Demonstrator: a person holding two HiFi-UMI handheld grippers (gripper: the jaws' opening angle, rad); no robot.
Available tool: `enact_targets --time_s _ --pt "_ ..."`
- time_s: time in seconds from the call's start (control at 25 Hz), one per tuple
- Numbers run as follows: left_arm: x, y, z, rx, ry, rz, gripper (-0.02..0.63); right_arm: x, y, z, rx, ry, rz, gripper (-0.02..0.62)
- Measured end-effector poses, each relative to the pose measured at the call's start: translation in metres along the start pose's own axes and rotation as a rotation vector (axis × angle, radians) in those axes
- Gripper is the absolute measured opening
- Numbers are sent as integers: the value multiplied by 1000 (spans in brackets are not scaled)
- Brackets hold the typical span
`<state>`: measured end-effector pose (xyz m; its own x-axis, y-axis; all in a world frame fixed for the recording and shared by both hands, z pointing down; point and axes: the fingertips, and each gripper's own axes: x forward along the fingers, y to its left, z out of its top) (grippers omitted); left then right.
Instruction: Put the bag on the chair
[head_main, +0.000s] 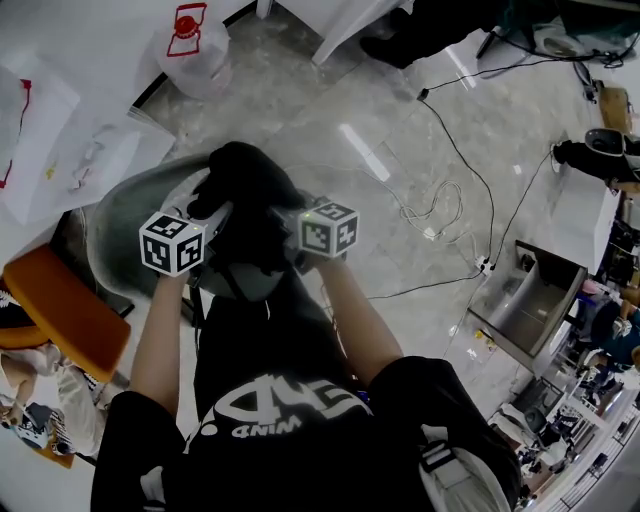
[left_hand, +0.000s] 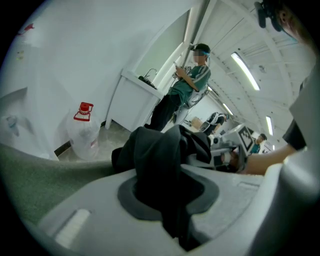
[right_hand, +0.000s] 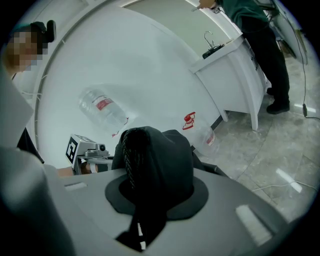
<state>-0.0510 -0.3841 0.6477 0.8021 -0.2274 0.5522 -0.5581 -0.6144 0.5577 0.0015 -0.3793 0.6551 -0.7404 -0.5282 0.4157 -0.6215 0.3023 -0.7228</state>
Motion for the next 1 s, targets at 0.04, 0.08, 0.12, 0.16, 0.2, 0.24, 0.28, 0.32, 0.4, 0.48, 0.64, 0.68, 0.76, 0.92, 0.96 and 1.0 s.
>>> enact_targets --time_s 0.04,0.08,0.12,0.16,0.2,0.24,0.28,0.32,0.4,0.48,0.64,0.68,0.76,0.92,0.96,1.0 --pt "3 2 -2 -3 6 -1 69 2 -4 -2 8 8 1 78" --pt "5 4 -4 -4 12 0 69 4 -7 -4 16 14 4 79" --pt "7 6 -5 -5 16 1 71 5 -9 -5 22 16 7 80" --pt "8 6 -5 -4 19 3 71 5 -11 -5 26 17 9 83" --pt "9 6 -5 -3 20 5 72 5 -12 -5 27 18 8 89" --pt "10 6 -5 -1 22 9 75 5 -13 -5 27 19 5 96" --pt "10 7 -5 1 25 14 78 5 -15 -5 26 23 -1 108" --pt "10 7 -5 3 29 21 86 4 -16 -6 25 28 -10 123" --pt "8 8 -6 11 38 47 116 2 -16 -7 16 37 -30 148" --pt "5 9 -5 21 44 83 160 -1 -14 -7 3 40 -50 172" --pt "-2 9 -1 30 64 146 302 -8 -13 -3 -33 47 -108 263" --pt "-4 7 -1 40 74 155 338 -11 -13 -1 -38 44 -122 322" --pt "-8 0 0 57 82 152 380 -19 -10 4 -51 42 -137 373" --pt "-19 -21 14 66 26 145 468 -37 5 11 -84 37 -137 396" --pt "-22 -26 16 76 18 149 472 -42 10 15 -81 20 -133 400" --pt "-26 -31 18 86 12 149 474 -47 16 19 -74 -1 -129 400"
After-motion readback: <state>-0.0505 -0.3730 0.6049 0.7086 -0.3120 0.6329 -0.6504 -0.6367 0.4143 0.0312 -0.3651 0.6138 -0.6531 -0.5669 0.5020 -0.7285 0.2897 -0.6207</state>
